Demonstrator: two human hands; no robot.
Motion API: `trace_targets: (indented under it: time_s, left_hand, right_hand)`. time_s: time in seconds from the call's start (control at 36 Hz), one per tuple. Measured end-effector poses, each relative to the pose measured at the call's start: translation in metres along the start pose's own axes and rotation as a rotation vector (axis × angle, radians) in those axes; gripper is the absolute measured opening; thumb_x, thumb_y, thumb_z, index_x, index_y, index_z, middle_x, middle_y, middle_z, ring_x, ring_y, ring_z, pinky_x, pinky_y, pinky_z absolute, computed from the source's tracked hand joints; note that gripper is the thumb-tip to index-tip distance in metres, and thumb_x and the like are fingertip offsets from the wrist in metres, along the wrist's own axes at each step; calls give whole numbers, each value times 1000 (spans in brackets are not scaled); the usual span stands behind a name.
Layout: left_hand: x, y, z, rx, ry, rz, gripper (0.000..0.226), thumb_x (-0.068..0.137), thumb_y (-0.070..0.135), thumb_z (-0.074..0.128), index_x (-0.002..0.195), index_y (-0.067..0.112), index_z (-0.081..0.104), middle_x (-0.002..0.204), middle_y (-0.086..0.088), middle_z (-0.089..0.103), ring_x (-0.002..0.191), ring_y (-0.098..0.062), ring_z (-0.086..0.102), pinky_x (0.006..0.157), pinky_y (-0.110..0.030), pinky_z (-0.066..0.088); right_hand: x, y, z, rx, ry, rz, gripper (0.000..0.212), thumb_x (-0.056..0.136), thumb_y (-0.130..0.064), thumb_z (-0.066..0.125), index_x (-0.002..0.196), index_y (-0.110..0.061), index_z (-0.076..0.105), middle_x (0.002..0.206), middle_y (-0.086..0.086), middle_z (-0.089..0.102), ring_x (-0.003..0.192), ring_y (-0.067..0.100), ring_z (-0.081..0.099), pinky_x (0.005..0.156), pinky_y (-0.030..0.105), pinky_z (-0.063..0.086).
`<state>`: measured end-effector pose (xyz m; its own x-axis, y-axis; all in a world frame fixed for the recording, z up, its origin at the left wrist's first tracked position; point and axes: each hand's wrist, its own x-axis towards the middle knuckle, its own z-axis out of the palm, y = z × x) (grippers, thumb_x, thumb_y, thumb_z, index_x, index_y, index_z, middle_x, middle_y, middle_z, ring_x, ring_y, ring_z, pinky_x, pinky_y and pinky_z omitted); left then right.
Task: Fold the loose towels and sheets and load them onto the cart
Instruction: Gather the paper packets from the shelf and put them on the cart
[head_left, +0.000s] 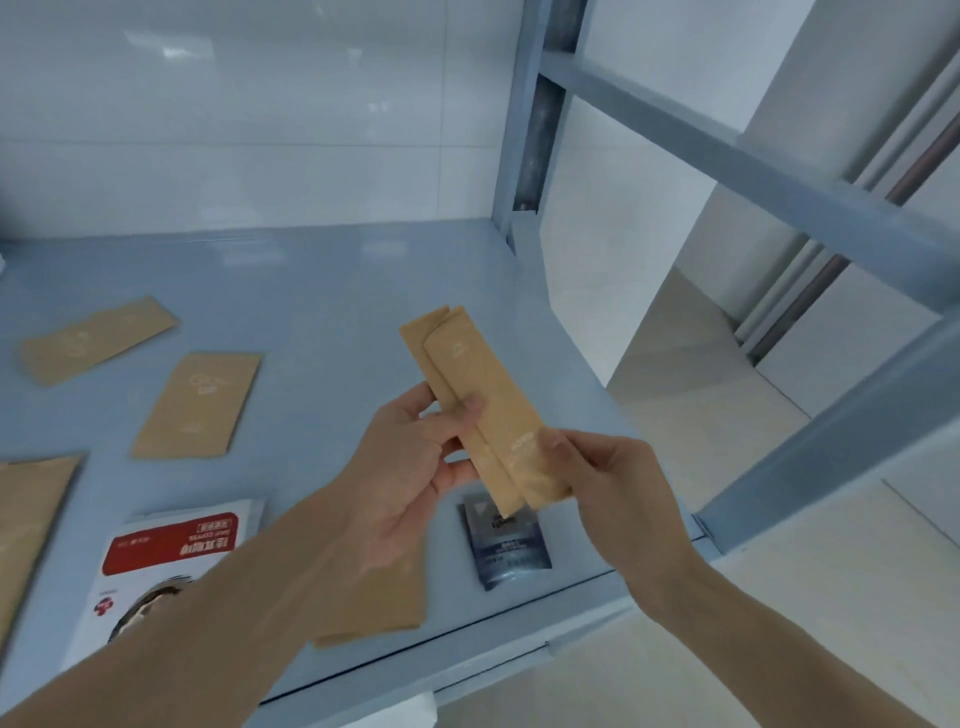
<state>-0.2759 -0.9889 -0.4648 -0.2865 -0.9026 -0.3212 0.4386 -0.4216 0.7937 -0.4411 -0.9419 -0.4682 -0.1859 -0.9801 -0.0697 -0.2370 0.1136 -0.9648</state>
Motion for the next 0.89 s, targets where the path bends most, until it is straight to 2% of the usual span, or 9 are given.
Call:
trace_targets:
  time_s: [0.14,0.28,0.42,0.44,0.53,0.58,0.72,0.81,0.89]
  left_hand:
    - [3,-17,31,115,-27,-11,23,97,13,57,112,1,70,107,-15,75,101,-28,72,84,-39,60]
    - [5,-33,63,378,-52,-12,17,98,7,57,106,0,71,96,-14,77,84,-24,76,69,-29,61]
    - [8,-55,79,728,36,-2,48,86,-2,71,132,5,57,96,-15,73,76,-25,76,85,-41,60]
    - [8,-58,81,768,45,-12,45,85,-2,72,127,5,59,96,-16,72,73,-24,76,80,-39,62]
    - [9,-66,86,1027,56,16,16,81,3,75,74,10,64,75,-10,70,67,-23,74,67,-37,63]
    - [8,-68,91,1236,33,44,18,80,12,77,71,3,64,72,-10,70,72,-25,72,68,-36,60]
    - [2,-67,98,1419,-26,55,28,88,22,73,83,-5,69,78,-16,74,78,-28,71,66,-36,58]
    - [0,-65,97,1448,-36,79,29,90,25,71,81,-1,61,89,-20,73,87,-33,71,80,-47,57]
    - [-2,-63,92,1341,8,105,6,89,8,66,93,3,67,92,-17,73,77,-33,73,71,-49,59]
  right_hand:
    - [-14,5,-30,-6,38,33,16,93,-23,66,85,-28,80,79,-12,75,68,-9,63,63,1,41]
    - [-24,13,-65,-129,127,103,15,93,-29,66,84,-31,78,75,-17,75,72,-5,66,59,1,42]
    - [-27,34,-77,-316,190,214,26,95,-31,64,81,-16,79,82,13,73,60,11,53,46,14,36]
    - [-27,37,-76,-352,194,228,27,95,-30,63,82,-12,78,83,15,72,58,12,50,46,16,35]
    - [-23,42,-71,-411,216,241,26,94,-27,63,85,-7,77,82,15,73,62,20,59,54,24,46]
    - [-21,44,-66,-440,237,227,21,93,-24,64,88,-10,77,80,8,74,71,21,67,62,28,52]
    - [-23,50,-64,-580,225,181,19,92,-17,59,85,-13,76,69,0,68,57,13,58,44,18,39]
    - [-26,52,-63,-651,217,155,20,93,-16,56,90,-15,76,83,0,67,72,15,62,58,22,47]
    - [-28,50,-58,-787,215,121,24,99,-24,52,113,-12,68,108,3,56,95,21,60,82,29,48]
